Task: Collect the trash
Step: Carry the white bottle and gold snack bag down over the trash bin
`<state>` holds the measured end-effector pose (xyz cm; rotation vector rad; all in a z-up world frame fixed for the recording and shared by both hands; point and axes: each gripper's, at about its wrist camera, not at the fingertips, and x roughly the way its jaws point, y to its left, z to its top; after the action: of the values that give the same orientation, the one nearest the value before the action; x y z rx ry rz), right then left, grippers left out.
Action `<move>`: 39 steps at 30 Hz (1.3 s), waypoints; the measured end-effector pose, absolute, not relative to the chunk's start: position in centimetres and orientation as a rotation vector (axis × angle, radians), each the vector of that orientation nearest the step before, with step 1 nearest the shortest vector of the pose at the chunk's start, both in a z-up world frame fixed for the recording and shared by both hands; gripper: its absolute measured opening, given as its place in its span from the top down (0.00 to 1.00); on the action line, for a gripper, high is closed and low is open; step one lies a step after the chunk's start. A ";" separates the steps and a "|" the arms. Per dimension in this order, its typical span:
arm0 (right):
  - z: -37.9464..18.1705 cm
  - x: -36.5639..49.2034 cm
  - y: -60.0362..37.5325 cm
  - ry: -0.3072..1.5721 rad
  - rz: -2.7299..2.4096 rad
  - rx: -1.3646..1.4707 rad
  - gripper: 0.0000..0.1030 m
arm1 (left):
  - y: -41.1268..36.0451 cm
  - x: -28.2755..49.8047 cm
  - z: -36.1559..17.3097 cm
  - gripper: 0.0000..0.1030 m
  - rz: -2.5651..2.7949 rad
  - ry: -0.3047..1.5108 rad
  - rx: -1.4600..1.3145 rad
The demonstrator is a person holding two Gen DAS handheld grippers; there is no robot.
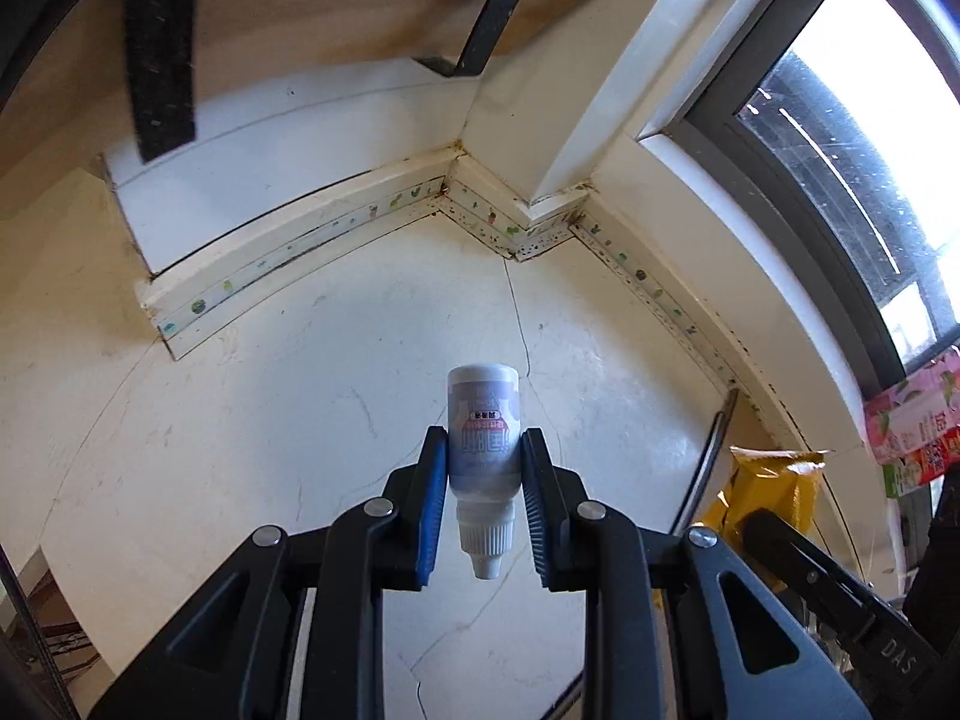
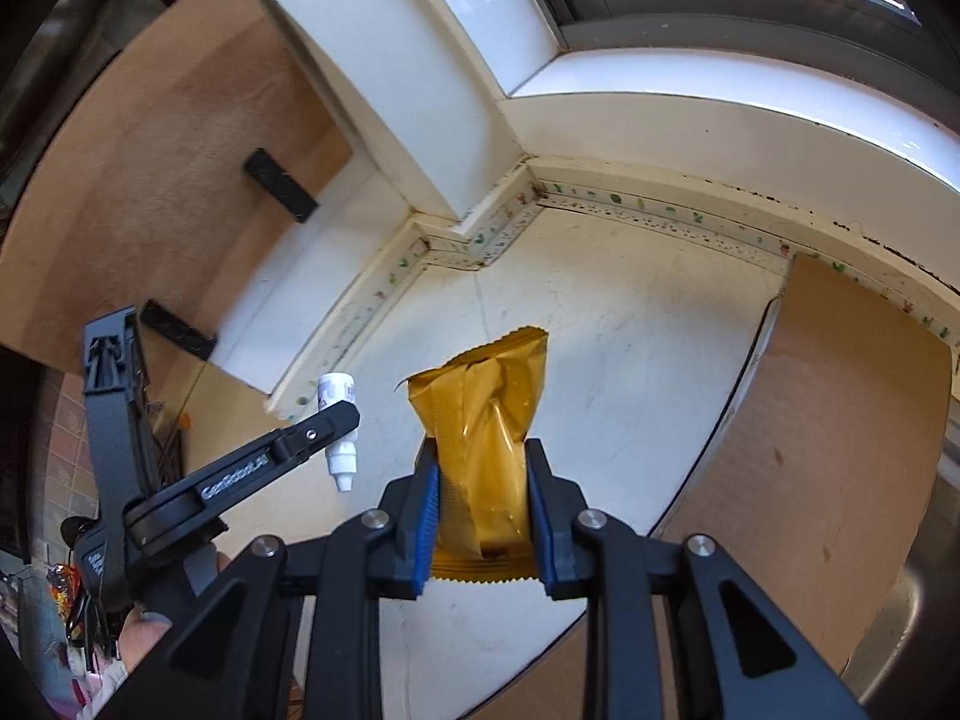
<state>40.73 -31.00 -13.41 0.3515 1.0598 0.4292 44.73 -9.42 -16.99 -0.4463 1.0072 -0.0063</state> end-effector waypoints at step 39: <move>-19.1 9.7 -12.5 1.013 0.490 0.190 0.76 | 3.1 9.0 -20.4 0.79 -0.108 0.851 -0.017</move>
<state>9.72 -12.53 -19.08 0.1904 1.0127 0.4897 8.95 3.11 -20.43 -0.0167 0.8507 -0.1076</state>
